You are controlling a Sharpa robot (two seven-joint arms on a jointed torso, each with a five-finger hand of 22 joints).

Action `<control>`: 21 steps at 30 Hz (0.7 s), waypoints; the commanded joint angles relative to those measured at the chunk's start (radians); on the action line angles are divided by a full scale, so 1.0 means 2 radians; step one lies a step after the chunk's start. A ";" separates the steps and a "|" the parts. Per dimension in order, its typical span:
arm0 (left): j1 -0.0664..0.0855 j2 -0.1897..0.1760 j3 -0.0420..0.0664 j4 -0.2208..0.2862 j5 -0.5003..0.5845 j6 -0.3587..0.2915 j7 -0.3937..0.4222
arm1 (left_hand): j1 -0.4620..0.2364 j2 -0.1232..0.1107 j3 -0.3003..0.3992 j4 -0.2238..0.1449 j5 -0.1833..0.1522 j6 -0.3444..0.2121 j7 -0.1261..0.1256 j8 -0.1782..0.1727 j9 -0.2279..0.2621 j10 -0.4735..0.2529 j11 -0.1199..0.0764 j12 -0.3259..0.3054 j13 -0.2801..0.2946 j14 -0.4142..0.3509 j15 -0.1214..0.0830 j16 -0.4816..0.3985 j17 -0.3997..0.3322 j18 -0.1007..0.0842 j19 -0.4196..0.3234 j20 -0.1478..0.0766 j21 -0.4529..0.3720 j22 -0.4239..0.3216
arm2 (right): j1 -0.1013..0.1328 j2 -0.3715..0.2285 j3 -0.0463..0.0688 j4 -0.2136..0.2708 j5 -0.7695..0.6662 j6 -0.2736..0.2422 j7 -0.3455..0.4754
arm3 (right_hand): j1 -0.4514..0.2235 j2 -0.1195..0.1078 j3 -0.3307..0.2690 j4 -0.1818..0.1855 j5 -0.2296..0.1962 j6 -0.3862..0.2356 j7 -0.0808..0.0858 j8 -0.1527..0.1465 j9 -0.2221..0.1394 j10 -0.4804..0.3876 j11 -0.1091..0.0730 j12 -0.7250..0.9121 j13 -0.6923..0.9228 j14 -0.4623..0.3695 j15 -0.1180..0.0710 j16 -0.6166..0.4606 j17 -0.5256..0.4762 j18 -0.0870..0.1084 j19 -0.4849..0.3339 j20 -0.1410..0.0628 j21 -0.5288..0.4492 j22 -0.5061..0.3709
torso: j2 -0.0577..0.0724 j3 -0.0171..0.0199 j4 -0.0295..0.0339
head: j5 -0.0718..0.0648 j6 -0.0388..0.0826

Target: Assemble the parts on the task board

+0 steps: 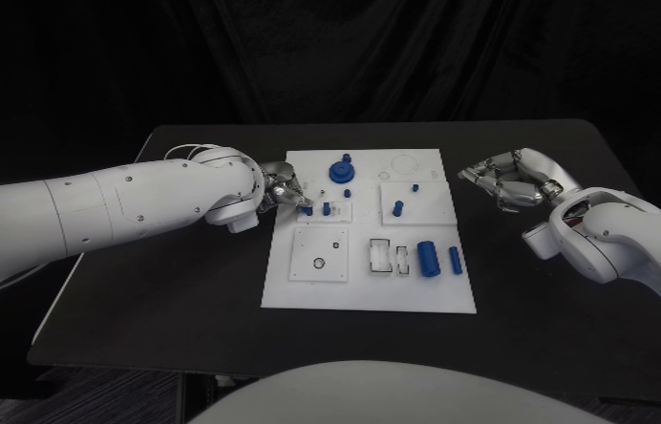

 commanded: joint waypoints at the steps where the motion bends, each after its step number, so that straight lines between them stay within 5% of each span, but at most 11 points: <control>1: -0.003 0.002 0.000 -0.001 -0.001 0.000 0.007 | 0.000 0.006 0.001 0.004 -0.003 0.000 -0.003 -0.003 -0.001 0.054 -0.002 0.002 0.131 0.052 -0.002 0.003 0.132 0.010 -0.005 0.000 -0.002 0.065 | -0.001 -0.001 0.000 0.001 -0.002 0.004 -0.008 | 0.002 -0.001 0.002 0.001 0.002 0.004 0.001 -0.002 0.000 -0.002 0.001 -0.002 0.000 0.000 -0.001 -0.001 -0.001 -0.002 -0.001 -0.001 -0.002 0.051 | 0.000 0.0001 0.0000 | 0.000 0.000; 12: -0.006 0.001 0.000 0.000 -0.001 0.012 0.001 | -0.004 0.002 -0.008 0.006 -0.011 -0.002 -0.003 -0.004 -0.002 0.054 -0.001 0.002 0.131 0.052 -0.002 0.003 0.132 0.011 -0.009 0.000 -0.008 0.060 | -0.001 -0.001 0.000 0.001 -0.002 0.007 -0.010 | 0.002 -0.001 0.003 0.001 0.003 0.004 0.001 -0.002 0.000 -0.002 0.001 -0.002 0.000 0.000 -0.001 -0.002 -0.002 -0.002 -0.001 -0.001 -0.003 0.051 | 0.000 0.0000 -0.0001 | 0.001 0.000; 21: -0.007 0.000 0.000 0.002 -0.001 0.019 0.002 | -0.019 0.003 -0.051 0.028 -0.076 0.001 -0.001 -0.011 -0.010 0.054 0.001 0.002 0.131 0.052 0.000 0.003 0.132 0.012 -0.009 0.003 -0.011 0.060 | -0.002 -0.001 0.000 0.001 -0.002 0.010 -0.013 | 0.004 -0.002 0.004 0.000 0.004 0.005 0.001 -0.002 0.000 -0.002 0.000 -0.003 -0.002 0.000 -0.001 -0.002 -0.002 -0.002 -0.001 -0.001 -0.004 0.051 | 0.000 0.0000 0.0001 | 0.001 0.000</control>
